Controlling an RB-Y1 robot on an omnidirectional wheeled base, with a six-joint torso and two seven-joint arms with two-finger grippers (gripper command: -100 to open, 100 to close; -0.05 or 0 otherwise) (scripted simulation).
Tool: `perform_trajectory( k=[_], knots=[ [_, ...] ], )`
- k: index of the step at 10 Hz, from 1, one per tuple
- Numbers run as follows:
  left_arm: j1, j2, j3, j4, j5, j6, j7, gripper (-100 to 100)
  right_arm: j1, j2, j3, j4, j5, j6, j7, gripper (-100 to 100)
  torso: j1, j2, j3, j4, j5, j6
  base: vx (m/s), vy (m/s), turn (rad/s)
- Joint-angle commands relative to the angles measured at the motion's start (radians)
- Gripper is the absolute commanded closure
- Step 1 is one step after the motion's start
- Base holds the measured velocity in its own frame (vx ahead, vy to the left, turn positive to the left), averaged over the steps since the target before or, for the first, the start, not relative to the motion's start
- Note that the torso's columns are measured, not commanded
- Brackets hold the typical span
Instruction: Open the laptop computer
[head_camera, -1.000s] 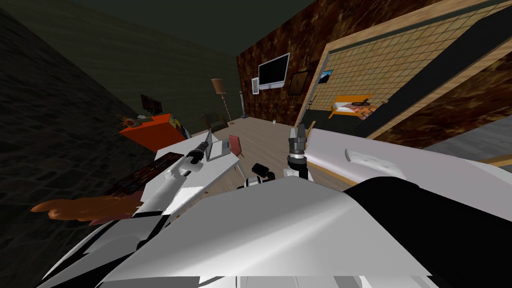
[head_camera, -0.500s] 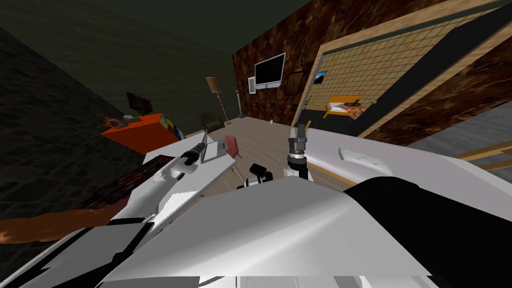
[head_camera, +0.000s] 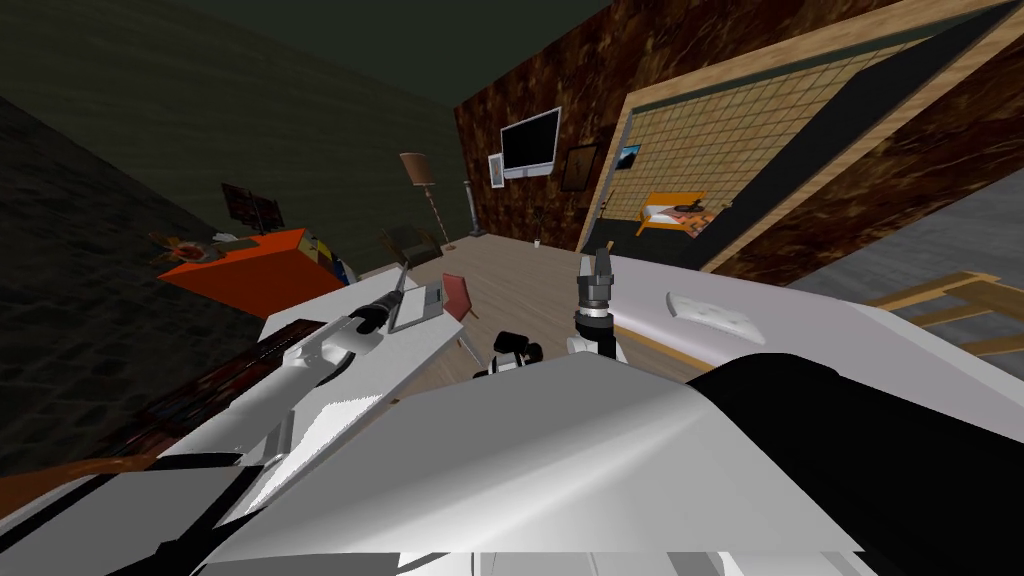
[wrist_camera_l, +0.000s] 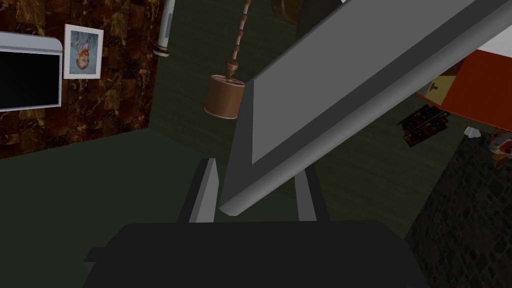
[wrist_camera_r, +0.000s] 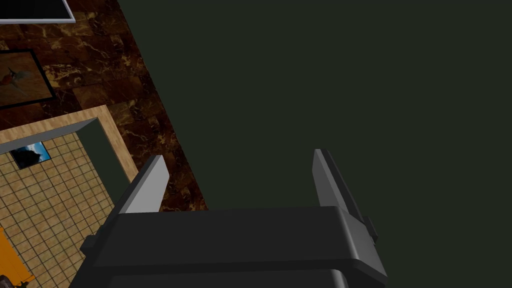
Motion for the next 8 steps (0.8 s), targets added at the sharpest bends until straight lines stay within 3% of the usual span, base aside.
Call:
perform_trajectory(
  k=[1, 2, 3, 4, 5, 6, 7, 8],
  knots=[
    [0.038, 0.080, -0.047, -0.021, 0.047, 0.047, -0.015, 100, 0.000, 0.000, 0.000, 0.000, 0.000, 0.000, 0.000, 0, 0.000, 0.003, 0.002, 0.002, -0.001, -0.002, 0.044, -0.061, -0.090],
    [0.038, 0.092, -0.047, -0.021, 0.047, 0.047, -0.015, 100, 0.000, 0.000, 0.000, 0.000, 0.000, 0.000, 0.000, 0, 0.000, 0.004, 0.003, 0.002, 0.000, -0.001, 0.039, -0.062, -0.059],
    [0.047, 0.118, -0.077, -0.030, 0.077, 0.066, -0.027, 100, 0.000, 0.000, 0.000, 0.000, 0.000, 0.000, 0.000, 0, 0.001, 0.006, 0.004, 0.003, -0.001, -0.002, 0.051, -0.066, -0.107],
    [0.047, 0.143, -0.077, -0.030, 0.077, 0.066, -0.027, 100, 0.000, 0.000, 0.000, 0.000, 0.000, 0.000, 0.000, 0, 0.001, 0.008, 0.005, 0.004, -0.001, -0.004, 0.028, -0.043, -0.060],
    [0.047, 0.143, -0.077, -0.030, 0.077, 0.066, -0.027, 100, 0.000, 0.000, 0.000, 0.000, 0.000, 0.000, 0.000, 0, 0.001, 0.012, 0.008, 0.007, -0.001, -0.005, -0.005, -0.017, -0.024],
    [0.055, 0.185, -0.107, -0.038, 0.107, 0.085, -0.038, 100, 0.000, 0.000, 0.000, 0.000, 0.000, 0.000, 0.000, 0, 0.002, 0.016, 0.010, 0.009, -0.002, -0.006, 0.037, -0.036, -0.095],
    [0.055, 0.195, -0.107, -0.038, 0.107, 0.085, -0.038, 100, 0.000, 0.000, 0.000, 0.000, 0.000, 0.000, 0.000, 0, 0.000, 0.016, 0.010, 0.009, -0.003, -0.006, 0.038, -0.036, -0.061],
    [0.064, 0.223, -0.137, -0.047, 0.137, 0.104, -0.050, 100, 0.000, 0.000, 0.000, 0.000, 0.000, 0.000, 0.000, 0, -0.002, 0.017, 0.010, 0.009, -0.004, -0.007, 0.042, -0.044, -0.111]
  ],
)
